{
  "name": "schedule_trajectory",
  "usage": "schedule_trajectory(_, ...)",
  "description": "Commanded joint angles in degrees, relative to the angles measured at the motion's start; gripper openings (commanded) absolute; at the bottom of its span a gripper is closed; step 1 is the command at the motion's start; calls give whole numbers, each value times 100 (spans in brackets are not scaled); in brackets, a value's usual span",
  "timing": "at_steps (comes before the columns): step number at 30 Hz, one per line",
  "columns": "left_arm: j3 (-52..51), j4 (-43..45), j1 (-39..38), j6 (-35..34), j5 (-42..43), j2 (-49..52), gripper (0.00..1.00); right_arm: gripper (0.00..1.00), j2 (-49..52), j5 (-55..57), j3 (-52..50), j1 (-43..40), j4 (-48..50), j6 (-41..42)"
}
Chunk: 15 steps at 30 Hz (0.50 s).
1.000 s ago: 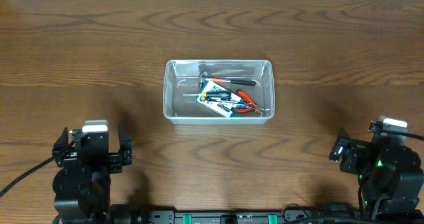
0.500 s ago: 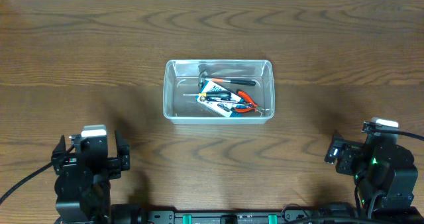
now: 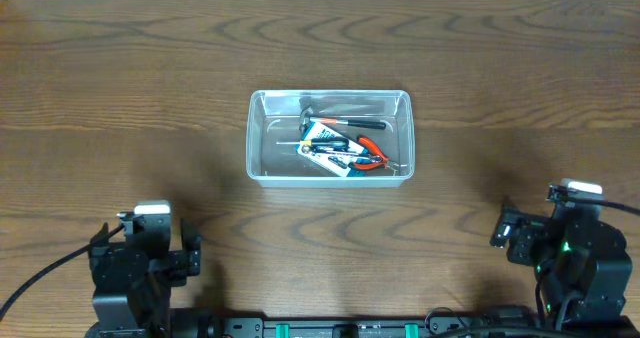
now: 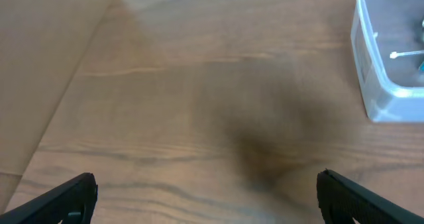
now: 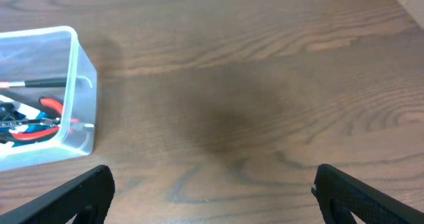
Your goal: Pack container
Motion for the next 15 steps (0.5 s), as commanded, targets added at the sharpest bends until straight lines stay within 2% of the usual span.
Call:
schedule_trajectory(1, 9, -92, -11, -28, -70, -31, 98, 99, -562, 175, -11, 31, -74, -68)
schedule_trajectory(6, 9, -94, -11, -26, -70, -31, 98, 99, -1989, 129, -26, 59, -350, -79)
schedule_trajectory(9, 9, -94, -11, -28, -70, -31, 98, 99, -2568, 66, -210, 59, -107, -81)
schedule_trajectory(10, 9, -94, -11, -26, -70, -31, 98, 99, -2507, 81, -251, 96, 70, -129)
schedule_trajectory(15, 9, -94, -11, -28, -70, -31, 98, 99, -2492, -149, -1462, 166, 2181, -455)
